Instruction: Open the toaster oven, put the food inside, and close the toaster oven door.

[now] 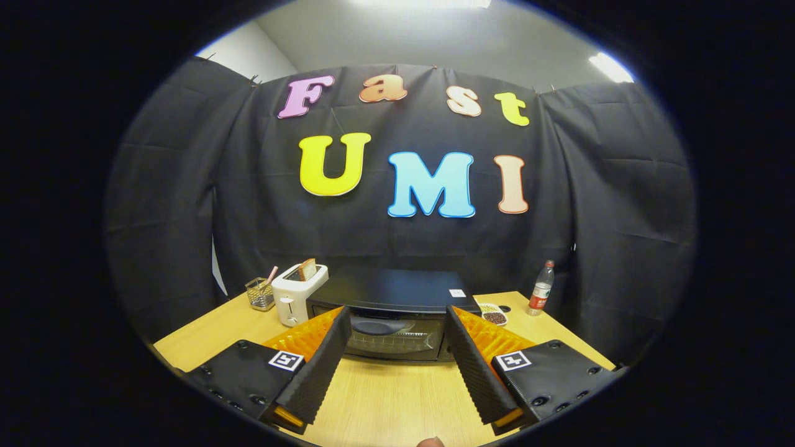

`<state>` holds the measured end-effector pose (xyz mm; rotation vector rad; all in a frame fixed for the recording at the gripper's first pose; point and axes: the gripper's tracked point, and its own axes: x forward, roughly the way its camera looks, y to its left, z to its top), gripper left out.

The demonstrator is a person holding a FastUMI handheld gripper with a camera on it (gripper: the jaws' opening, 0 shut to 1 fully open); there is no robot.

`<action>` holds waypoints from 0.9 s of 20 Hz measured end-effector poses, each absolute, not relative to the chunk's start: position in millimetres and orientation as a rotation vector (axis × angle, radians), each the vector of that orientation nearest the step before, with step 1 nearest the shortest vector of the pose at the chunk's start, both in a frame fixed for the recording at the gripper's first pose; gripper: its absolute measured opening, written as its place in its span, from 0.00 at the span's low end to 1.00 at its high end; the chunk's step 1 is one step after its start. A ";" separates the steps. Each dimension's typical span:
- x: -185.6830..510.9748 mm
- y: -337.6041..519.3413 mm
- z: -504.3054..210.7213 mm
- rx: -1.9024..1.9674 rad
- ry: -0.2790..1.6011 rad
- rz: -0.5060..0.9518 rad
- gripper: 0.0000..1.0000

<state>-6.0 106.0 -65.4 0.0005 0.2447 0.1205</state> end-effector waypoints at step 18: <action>-39.0 29.0 -42.3 -0.005 0.178 0.075 0.96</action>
